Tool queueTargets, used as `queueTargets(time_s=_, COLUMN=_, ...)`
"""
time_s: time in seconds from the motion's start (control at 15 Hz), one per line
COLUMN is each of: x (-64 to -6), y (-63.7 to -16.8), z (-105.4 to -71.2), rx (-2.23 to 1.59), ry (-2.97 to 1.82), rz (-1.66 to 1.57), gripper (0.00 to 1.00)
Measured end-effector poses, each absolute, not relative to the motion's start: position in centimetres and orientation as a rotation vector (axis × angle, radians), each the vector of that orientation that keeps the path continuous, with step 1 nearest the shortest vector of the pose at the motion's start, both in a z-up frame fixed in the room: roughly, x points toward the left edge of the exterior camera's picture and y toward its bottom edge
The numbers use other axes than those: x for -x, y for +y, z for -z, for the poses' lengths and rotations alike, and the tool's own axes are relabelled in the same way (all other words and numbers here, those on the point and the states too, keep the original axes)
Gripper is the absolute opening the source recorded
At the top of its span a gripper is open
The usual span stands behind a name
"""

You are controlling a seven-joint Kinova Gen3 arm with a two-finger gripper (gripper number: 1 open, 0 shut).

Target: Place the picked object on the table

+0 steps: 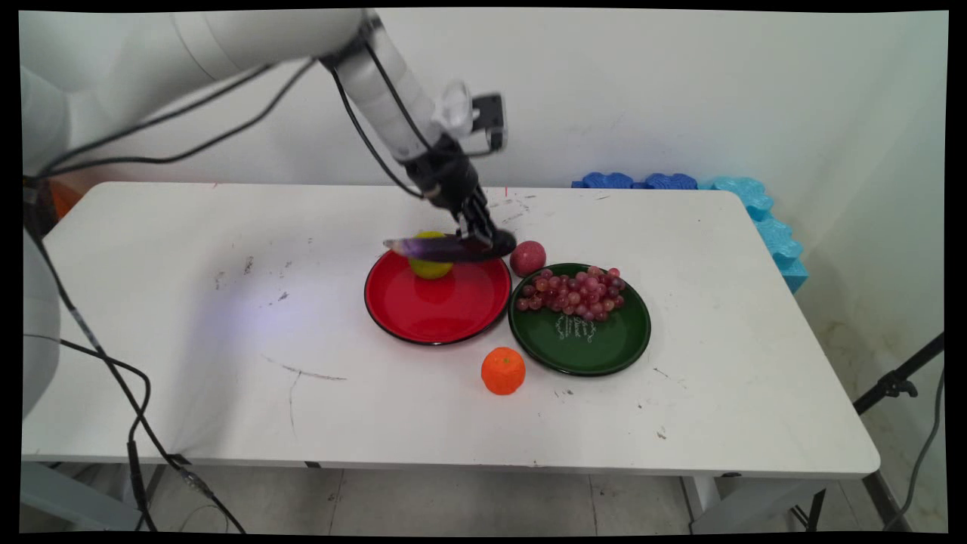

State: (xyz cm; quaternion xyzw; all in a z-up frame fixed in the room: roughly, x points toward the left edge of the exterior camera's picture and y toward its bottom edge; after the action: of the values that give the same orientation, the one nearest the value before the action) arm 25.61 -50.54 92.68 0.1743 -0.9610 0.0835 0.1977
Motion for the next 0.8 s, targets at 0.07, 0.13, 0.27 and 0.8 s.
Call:
queueTargets(time_s=0.07, x=-25.3, y=-49.8, z=-94.2, rx=-0.488, ry=-2.67, rz=-0.244, gripper=0.0)
queueTargets(time_s=0.13, x=-25.1, y=-49.0, z=-95.4, rx=-0.492, ry=-2.652, rz=-0.248, gripper=0.0)
queueTargets(time_s=0.27, x=-24.5, y=-47.7, z=-97.2, rx=-0.506, ry=-2.622, rz=-0.245, gripper=0.0)
queueTargets(time_s=0.8, x=-21.1, y=-40.9, z=-98.9, rx=-0.546, ry=-2.544, rz=-0.227, gripper=0.0)
